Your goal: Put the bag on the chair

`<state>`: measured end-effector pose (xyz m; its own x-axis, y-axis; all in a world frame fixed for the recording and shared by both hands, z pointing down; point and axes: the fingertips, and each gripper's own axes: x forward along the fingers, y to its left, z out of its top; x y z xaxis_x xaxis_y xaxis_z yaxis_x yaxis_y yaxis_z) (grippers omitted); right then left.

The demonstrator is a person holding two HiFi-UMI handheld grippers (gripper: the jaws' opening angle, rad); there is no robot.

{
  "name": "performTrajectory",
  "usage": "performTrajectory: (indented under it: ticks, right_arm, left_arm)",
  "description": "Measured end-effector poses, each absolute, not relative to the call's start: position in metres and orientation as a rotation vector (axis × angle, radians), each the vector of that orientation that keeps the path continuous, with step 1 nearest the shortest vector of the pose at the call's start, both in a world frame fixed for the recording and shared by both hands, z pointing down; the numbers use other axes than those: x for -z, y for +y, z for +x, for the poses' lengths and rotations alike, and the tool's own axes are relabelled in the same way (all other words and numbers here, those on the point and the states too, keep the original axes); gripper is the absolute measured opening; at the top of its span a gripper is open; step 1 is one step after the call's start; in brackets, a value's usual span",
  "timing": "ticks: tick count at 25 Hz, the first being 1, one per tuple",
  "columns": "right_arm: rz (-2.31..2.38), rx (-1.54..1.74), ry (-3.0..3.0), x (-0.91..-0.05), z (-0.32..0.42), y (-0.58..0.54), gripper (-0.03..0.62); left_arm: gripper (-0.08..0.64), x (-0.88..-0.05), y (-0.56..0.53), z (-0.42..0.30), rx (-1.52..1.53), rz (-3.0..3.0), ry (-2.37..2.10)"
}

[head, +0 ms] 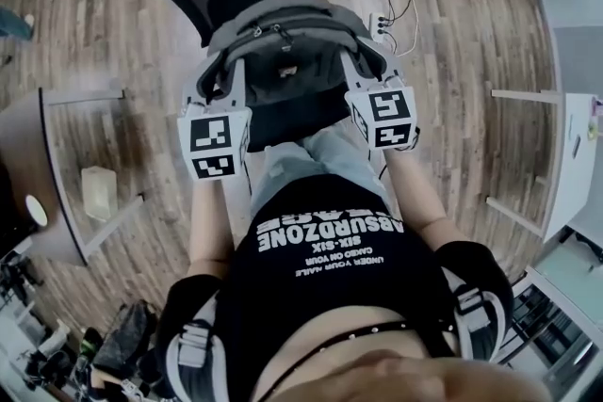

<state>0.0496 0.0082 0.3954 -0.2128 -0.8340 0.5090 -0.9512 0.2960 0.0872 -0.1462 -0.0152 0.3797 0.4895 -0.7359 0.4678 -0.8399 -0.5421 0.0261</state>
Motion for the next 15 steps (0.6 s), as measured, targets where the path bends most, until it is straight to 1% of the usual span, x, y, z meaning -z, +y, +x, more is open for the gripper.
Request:
performTrajectory:
  ticks: [15]
  right_arm:
    - [1.546,-0.298,-2.202,-0.374,0.055,-0.062,0.086]
  left_arm:
    - [0.098,-0.358,-0.068,-0.143,-0.524,2.445,-1.466]
